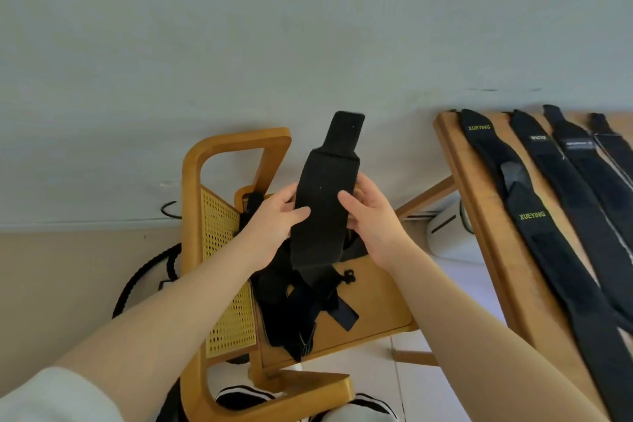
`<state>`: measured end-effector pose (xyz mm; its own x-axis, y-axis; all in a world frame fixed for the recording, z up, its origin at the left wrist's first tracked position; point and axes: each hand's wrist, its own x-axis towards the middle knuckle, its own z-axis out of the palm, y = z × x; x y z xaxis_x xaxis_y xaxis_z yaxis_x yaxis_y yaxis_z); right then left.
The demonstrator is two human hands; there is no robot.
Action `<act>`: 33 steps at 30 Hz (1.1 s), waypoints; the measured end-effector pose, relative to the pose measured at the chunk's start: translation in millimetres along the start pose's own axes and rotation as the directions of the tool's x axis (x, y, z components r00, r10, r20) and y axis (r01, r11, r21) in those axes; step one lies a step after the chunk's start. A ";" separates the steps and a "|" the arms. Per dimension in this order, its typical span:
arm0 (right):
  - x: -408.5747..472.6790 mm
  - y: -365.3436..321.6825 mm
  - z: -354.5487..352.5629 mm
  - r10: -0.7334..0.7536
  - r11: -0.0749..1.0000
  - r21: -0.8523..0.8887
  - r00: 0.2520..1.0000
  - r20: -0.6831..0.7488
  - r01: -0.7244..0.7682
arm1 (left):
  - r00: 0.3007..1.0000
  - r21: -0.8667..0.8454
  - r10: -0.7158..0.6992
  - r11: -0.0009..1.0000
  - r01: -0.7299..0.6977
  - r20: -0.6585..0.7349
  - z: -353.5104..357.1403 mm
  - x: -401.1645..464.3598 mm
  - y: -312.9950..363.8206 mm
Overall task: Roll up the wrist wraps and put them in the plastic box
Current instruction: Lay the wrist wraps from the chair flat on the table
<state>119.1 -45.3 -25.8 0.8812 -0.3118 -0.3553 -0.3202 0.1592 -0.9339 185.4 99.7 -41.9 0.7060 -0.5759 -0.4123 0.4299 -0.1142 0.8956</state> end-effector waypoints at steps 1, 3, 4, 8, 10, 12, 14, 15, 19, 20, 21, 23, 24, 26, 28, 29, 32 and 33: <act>-1.1 -3.5 2.3 -0.056 0.994 -0.093 0.998 -0.014 0.055 | 0.999 0.022 0.003 1.000 -0.002 -0.037 -0.7 -1.7 0.1; -4.7 -7.1 5.2 -0.170 0.946 -0.286 0.985 -0.024 0.156 | 0.977 0.195 0.091 0.979 -0.052 -0.194 0.9 -4.1 2.6; -7.0 -8.3 7.0 -0.231 0.904 -0.373 0.973 -0.016 0.209 | 0.943 0.315 0.182 0.945 -0.090 -0.277 2.9 -5.8 5.2; -14.9 -12.3 12.6 -0.463 0.611 -0.707 0.885 0.044 0.355 | 0.898 0.270 0.413 0.891 -0.363 -0.155 20.7 -28.0 25.4; -21.7 -14.3 13.7 -0.492 0.471 -0.807 0.866 0.093 0.355 | 0.914 0.176 0.405 0.900 -0.400 0.005 30.9 -39.4 32.7; -28.3 -17.0 14.6 -0.485 0.393 -0.836 0.859 0.166 0.384 | 0.915 0.122 0.402 0.907 -0.403 0.035 33.9 -40.1 32.2; -34.0 -21.7 12.2 -0.474 0.413 -0.789 0.847 0.240 0.455 | 0.922 0.055 0.386 0.922 -0.384 -0.040 33.9 -37.6 34.5; -37.1 -25.0 9.2 -0.486 0.428 -0.753 0.830 0.274 0.499 | 0.927 0.013 0.365 0.931 -0.365 -0.085 32.7 -35.6 35.7; -40.4 -30.2 -13.0 -0.539 0.655 -0.625 0.842 0.010 0.426 | 0.963 -0.170 0.256 0.949 -0.266 -0.084 32.1 -31.8 41.0; -41.4 -31.6 -18.8 -0.445 0.772 -0.531 0.894 -0.060 0.348 | 0.967 -0.167 0.246 0.953 -0.253 -0.062 33.8 -32.1 41.9; -42.6 -32.2 -25.0 -0.323 0.875 -0.403 0.943 -0.074 0.268 | 0.971 -0.149 0.236 0.959 -0.240 -0.043 36.0 -32.4 42.2; -48.2 -32.0 -36.8 -0.126 0.987 -0.098 0.992 0.007 0.126 | 0.978 -0.131 0.210 0.969 -0.209 -0.003 41.9 -35.2 44.2; -52.0 -31.0 -42.2 -0.087 0.996 -0.021 0.995 0.039 0.088 | 0.981 -0.128 0.195 0.973 -0.191 0.022 45.3 -37.1 45.2; -62.3 -29.3 -51.5 -0.063 0.997 -0.028 0.995 0.078 0.065 | 0.983 -0.125 0.152 0.982 -0.139 0.099 52.0 -41.7 47.2; -74.5 -31.9 -61.9 -0.067 0.994 -0.080 0.993 0.097 0.075 | 0.975 -0.091 0.104 0.992 -0.087 0.197 61.5 -49.5 49.5; -81.1 -35.0 -68.6 -0.090 0.990 -0.100 0.991 0.096 0.099 | 0.966 -0.053 0.085 0.996 -0.075 0.243 68.0 -52.9 51.0; -106.6 -49.0 -92.3 -0.163 0.979 -0.108 0.983 0.088 0.172 | 0.933 0.031 0.043 0.998 -0.058 0.358 96.4 -64.9 55.3; -115.4 -51.3 -102.3 -0.179 0.980 -0.073 0.980 0.082 0.185 | 0.919 0.041 0.031 0.998 -0.051 0.393 108.1 -68.3 56.4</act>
<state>-1.8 -113.3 59.0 0.9499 -0.2575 -0.1775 -0.1758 0.0299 -0.9840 100.7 45.1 54.9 0.4413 -0.8507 -0.2856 0.3700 -0.1175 0.9216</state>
